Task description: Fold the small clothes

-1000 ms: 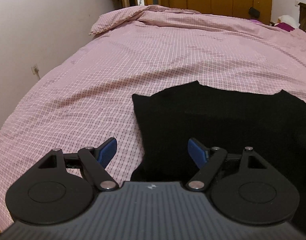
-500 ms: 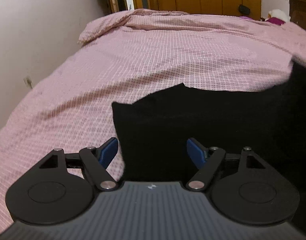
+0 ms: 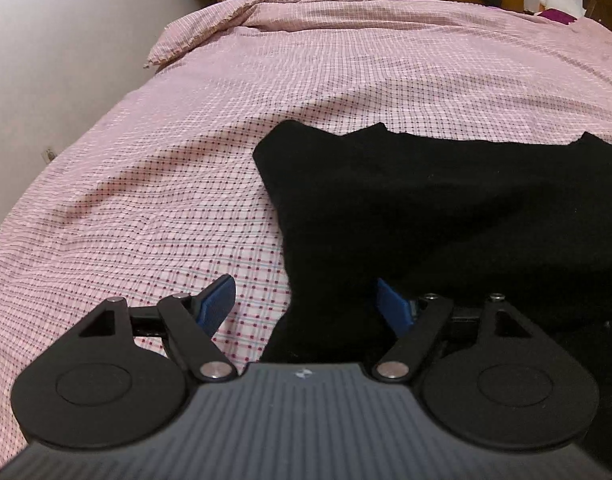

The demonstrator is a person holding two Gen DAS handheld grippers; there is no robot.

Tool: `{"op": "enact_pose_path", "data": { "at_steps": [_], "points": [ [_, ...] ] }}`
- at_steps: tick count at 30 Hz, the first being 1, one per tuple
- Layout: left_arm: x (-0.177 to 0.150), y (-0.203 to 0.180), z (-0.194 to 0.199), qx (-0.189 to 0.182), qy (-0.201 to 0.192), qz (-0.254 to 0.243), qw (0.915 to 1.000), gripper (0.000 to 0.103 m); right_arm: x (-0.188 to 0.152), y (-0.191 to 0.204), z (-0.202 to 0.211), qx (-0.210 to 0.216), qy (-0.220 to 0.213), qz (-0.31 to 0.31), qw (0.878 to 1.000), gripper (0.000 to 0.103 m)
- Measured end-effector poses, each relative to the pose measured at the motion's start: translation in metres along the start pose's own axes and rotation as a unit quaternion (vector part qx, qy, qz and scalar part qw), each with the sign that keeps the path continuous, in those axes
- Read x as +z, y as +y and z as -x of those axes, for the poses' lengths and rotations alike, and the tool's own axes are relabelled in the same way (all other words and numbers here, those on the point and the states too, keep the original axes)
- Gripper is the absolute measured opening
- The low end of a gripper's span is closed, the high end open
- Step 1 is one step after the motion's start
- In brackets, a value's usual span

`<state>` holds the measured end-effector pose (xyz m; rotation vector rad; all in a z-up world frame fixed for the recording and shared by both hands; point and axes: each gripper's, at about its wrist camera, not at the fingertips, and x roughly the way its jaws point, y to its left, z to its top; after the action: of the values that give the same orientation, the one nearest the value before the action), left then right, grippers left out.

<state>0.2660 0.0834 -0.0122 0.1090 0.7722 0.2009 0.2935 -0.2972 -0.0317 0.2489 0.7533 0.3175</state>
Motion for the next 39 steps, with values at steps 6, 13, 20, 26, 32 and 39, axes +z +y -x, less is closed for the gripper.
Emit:
{"op": "enact_pose_path", "data": {
  "at_steps": [6, 13, 20, 26, 32, 39],
  "points": [
    [0.004, 0.004, 0.015, -0.012, -0.001, -0.018, 0.9998, 0.081, 0.006, -0.011, 0.022, -0.015, 0.002, -0.043, 0.999, 0.021],
    [0.016, 0.005, 0.043, -0.036, -0.040, -0.030, 0.9981, 0.080, 0.020, 0.026, 0.040, -0.011, -0.016, -0.006, 1.000, 0.050],
    [0.040, 0.001, 0.012, -0.059, -0.036, 0.002, 0.9976, 0.064, 0.008, 0.084, 0.005, -0.045, 0.042, 0.096, 0.994, 0.048],
    [0.043, -0.002, -0.033, -0.028, -0.013, 0.007, 0.9995, 0.063, -0.002, 0.079, -0.011, -0.083, 0.046, 0.108, 0.990, 0.009],
    [0.039, 0.021, -0.053, -0.016, -0.013, 0.064, 0.9977, 0.064, 0.004, 0.056, 0.053, -0.100, -0.062, 0.081, 0.990, 0.009],
    [0.036, 0.023, -0.046, -0.016, -0.020, 0.047, 0.9986, 0.065, -0.030, -0.013, 0.064, -0.095, 0.013, -0.005, 0.995, 0.018]
  ]
}}
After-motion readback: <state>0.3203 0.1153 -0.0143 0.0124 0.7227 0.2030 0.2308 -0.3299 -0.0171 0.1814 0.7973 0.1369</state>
